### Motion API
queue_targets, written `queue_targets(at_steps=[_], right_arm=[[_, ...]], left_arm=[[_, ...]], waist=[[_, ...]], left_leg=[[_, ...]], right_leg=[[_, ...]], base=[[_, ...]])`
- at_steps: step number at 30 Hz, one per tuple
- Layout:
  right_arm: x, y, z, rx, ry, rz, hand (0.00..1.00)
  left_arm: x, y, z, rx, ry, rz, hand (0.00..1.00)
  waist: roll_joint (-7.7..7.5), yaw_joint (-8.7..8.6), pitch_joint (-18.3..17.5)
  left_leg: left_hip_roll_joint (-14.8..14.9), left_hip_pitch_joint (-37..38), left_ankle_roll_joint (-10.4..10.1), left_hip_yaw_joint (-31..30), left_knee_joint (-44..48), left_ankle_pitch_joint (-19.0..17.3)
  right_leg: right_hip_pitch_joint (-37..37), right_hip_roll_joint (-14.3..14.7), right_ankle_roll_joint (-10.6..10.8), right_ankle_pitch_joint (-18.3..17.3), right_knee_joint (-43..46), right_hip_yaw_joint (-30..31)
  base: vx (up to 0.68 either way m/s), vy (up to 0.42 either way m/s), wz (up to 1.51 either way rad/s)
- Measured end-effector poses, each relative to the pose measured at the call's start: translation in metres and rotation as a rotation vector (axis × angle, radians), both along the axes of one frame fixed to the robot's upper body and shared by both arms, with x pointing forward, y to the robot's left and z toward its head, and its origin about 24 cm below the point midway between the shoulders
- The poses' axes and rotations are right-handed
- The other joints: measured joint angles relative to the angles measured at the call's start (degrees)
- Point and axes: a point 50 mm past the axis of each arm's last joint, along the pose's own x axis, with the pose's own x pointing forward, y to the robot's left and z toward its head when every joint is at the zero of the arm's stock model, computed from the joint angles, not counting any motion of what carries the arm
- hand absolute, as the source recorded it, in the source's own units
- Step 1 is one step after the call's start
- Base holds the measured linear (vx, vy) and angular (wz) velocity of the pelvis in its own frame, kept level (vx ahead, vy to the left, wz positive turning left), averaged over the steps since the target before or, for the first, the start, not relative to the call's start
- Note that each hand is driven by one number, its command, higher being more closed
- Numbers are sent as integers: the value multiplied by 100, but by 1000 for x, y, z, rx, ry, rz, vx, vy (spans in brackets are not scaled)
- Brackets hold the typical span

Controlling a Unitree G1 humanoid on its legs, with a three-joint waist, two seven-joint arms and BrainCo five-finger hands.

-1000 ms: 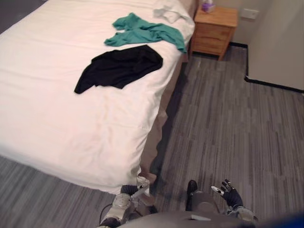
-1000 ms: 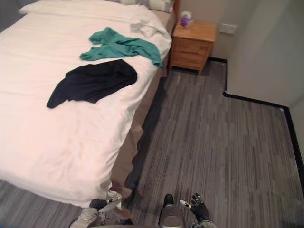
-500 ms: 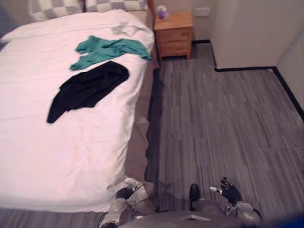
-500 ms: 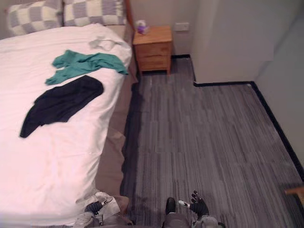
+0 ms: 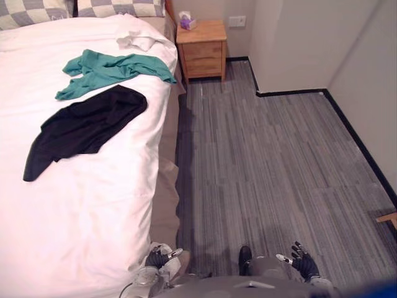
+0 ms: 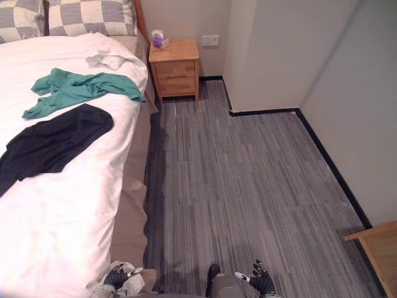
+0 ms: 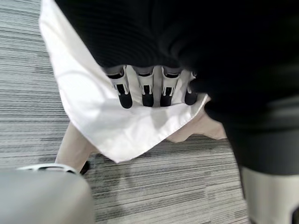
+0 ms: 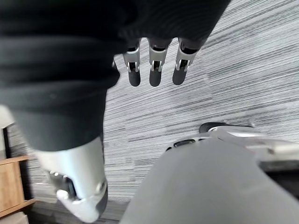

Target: Tidy the bed and pick cloth on bed and put in laundry

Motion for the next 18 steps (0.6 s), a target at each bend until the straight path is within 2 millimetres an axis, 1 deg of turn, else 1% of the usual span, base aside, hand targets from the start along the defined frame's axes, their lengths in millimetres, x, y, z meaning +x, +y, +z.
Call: queue_targets(at_steps=[2, 3, 4, 5, 6, 7, 9, 10, 11, 13, 14, 15, 17, 18], right_arm=[[0, 4, -1, 11, 1, -4, 0], [-1, 6, -1, 15, 2, -5, 0], [-2, 6, -1, 18, 7, -7, 0], [-4, 6, -2, 19, 15, -9, 0], [-6, 6, -3, 21, 24, -11, 0], [-9, 10, -4, 35, 43, -16, 0], [-14, 9, -6, 36, 63, -24, 0], [-14, 8, -6, 38, 67, -31, 0], [-17, 6, -7, 47, 81, -64, 0], [-21, 3, -8, 62, 98, -115, 0], [-25, -1, -9, 60, 117, -123, 0], [-26, -1, -10, 64, 126, -127, 0], [-27, -2, -10, 69, 129, -142, 0], [-19, 0, -12, 80, 151, -142, 0]], left_arm=[[4, 0, 2, -2, -20, 22, 0], [4, -1, 2, -5, -22, 36, 0], [3, -4, 1, -16, -22, 61, 0], [3, -8, 0, -20, -21, 70, 0], [2, -8, 0, -22, -21, 79, 0], [1, -7, 0, -21, -18, 90, 0], [-2, -7, -1, -32, -8, 115, 0], [-2, -7, -1, -33, -9, 114, 0], [-2, -7, -2, -39, -7, 107, 0], [-3, -8, -3, -43, -1, 104, 0], [-5, -9, -4, -43, 9, 104, 0], [-6, -8, -4, -41, 20, 105, 0], [-7, -8, -5, -42, 26, 104, 0], [-5, -7, -7, -35, 63, 93, 0]], waist=[[-114, 31, -30], [-139, 39, -46], [-101, 40, -79], [-72, 51, -105], [-105, 55, -122], [-156, 76, -167], [-130, 60, -200], [-152, 62, -216], [-110, 60, -233], [-41, 49, -248], [-6, 76, -282], [23, 72, -296], [25, 68, -296], [31, 24, -146]], left_leg=[[-39, -157, 99, 62, 134, -100], [-29, -205, 121, 99, 193, -118], [30, -290, 129, 160, 231, -126], [108, -318, 130, 212, 234, -124], [122, -310, 125, 246, 238, -124], [160, -279, 80, 314, 257, -141], [235, -280, 5, 313, 263, -138], [239, -281, -10, 300, 244, -128], [235, -273, -64, 222, 170, -89], [238, -230, -93, 141, 117, -66], [260, -58, -123, 121, -21, -40], [272, 21, -131, 102, -30, -42], [264, 81, -135, 94, -50, -47], [147, 227, -130, -130, -130, -73]], right_leg=[[-86, -58, 65, -20, -65, 104], [-78, -52, 88, 0, -144, 110], [-14, -40, 155, 57, -402, -7], [92, -29, 130, 212, -627, -171], [144, -41, 114, 267, -695, -171], [252, 2, 113, 436, -945, -210], [475, 153, 88, 712, -1444, -217], [528, 178, 70, 774, -1567, -229], [642, 223, 48, 894, -1822, -259], [787, 264, 21, 970, -2037, -313], [900, 316, 2, 953, -2069, -311], [981, 334, -13, 944, -2072, -318], [1030, 333, -10, 942, -2076, -314], [1149, 246, 69, 907, -2082, -319]], base=[[-170, 18, -4], [-214, 6, -17], [-114, 4, -23], [-112, 15, -24], [-15, 23, -27], [-4, -17, -23], [0, -48, -13], [25, -35, 4], [33, -22, 10], [75, 16, 16], [119, 58, 15], [104, 63, 8], [54, 57, 2], [28, 36, 0]])
